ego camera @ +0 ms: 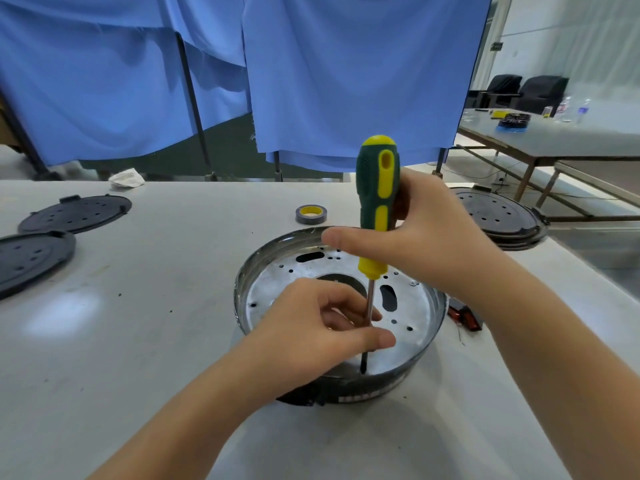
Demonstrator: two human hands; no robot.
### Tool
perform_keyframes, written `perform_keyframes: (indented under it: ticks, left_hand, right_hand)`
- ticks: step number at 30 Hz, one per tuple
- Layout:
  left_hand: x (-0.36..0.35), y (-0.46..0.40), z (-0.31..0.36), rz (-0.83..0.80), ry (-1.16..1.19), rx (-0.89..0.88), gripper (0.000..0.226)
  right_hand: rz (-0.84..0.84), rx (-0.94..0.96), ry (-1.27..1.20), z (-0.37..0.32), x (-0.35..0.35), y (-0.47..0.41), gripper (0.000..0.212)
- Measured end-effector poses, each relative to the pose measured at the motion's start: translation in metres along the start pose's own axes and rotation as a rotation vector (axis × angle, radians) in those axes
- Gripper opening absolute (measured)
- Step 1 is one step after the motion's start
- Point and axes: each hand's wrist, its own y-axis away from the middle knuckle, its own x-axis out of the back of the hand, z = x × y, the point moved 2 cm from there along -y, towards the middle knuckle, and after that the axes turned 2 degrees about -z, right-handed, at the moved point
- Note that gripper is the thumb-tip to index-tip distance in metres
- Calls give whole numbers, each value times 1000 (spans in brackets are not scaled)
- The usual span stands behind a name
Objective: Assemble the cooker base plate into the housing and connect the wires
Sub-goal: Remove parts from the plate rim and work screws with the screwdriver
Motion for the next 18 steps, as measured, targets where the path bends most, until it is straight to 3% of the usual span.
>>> perform_keyframes:
  ticks: [4, 8, 12, 15, 18]
  left_hand:
    - [2, -1, -3, 78, 21, -16, 14]
    - [1, 0, -4, 8, 122, 4, 9]
    - [-1, 2, -2, -76, 154, -7, 15]
    - [-1, 3, -1, -135, 150, -12, 20]
    - [-1, 3, 1, -184, 121, -31, 31]
  right_hand:
    - [1, -82, 60, -3, -4, 0, 48]
    - [-297, -239, -444, 4, 5, 0, 50]
    - [-465, -198, -777, 12, 17, 0, 60]
    - [-551, -115, -754, 14, 21, 2, 62]
    - [-408, -106, -539, 11, 25, 0, 53]
